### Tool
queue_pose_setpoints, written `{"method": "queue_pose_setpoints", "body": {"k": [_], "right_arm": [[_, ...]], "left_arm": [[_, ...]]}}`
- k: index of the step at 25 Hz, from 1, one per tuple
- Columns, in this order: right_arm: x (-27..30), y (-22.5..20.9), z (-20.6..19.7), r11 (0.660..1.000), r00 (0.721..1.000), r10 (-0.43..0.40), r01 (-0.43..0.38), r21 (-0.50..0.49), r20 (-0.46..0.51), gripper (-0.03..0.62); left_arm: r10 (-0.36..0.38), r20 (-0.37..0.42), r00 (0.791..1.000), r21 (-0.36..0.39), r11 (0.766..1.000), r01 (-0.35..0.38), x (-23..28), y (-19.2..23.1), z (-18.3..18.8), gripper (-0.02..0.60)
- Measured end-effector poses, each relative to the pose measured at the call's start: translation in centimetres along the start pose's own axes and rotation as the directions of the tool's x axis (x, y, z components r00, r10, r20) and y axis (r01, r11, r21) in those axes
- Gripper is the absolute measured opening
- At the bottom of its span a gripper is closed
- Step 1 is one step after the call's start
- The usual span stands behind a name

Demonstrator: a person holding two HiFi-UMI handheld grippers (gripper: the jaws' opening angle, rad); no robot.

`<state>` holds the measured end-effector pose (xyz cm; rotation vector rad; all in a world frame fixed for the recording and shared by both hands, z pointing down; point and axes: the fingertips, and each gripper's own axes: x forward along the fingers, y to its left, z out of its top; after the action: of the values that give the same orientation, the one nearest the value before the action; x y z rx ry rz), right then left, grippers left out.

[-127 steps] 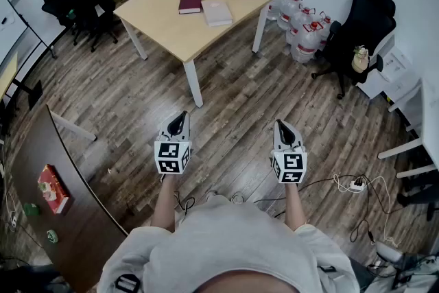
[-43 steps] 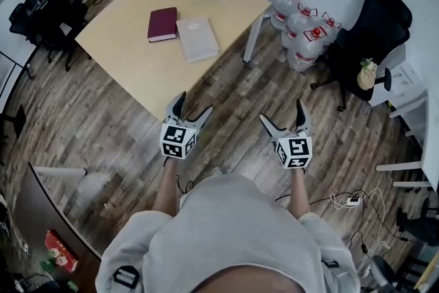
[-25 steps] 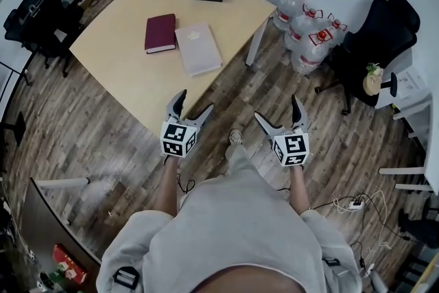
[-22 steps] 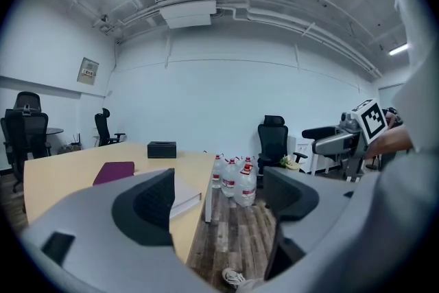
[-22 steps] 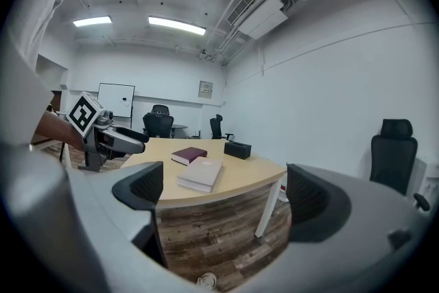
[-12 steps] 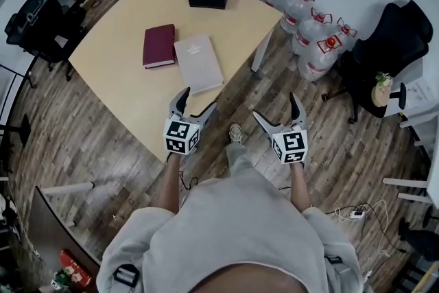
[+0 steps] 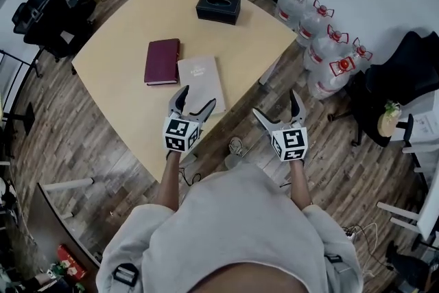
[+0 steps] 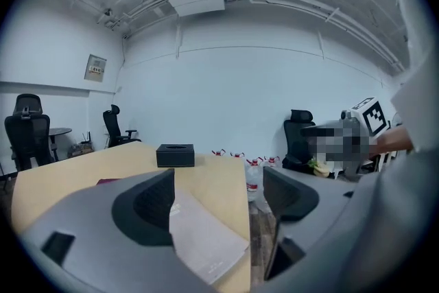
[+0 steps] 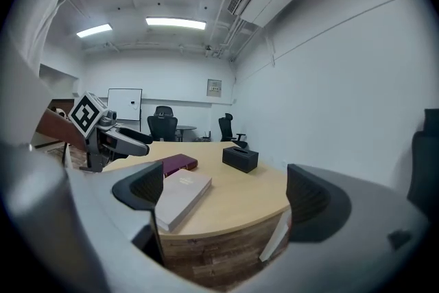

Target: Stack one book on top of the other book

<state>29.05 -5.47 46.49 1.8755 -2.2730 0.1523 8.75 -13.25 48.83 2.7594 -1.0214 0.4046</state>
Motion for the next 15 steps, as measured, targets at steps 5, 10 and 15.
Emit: {"method": "queue_pose_setpoints", "body": {"k": [5,10,15], "right_arm": [[3.7,-2.1,0.4,0.999,0.999,0.034,-0.034,0.01,-0.002,0.561],[6.9,-3.3,0.3,0.996,0.997,0.08,-0.079,0.027,-0.006,0.561],[9.7,-3.3,0.4,0.99,0.99,0.138,-0.137,0.034,-0.01,0.561]], "left_arm": [[0.044,-0.012,0.999,-0.013,0.999,-0.044,2.7,2.1,0.8,0.4],[0.085,-0.034,0.996,-0.007,0.996,-0.086,4.6,3.7,1.3,0.4],[0.148,-0.048,0.988,-0.02,0.989,-0.149,4.9,5.5,1.3,0.4]]}}
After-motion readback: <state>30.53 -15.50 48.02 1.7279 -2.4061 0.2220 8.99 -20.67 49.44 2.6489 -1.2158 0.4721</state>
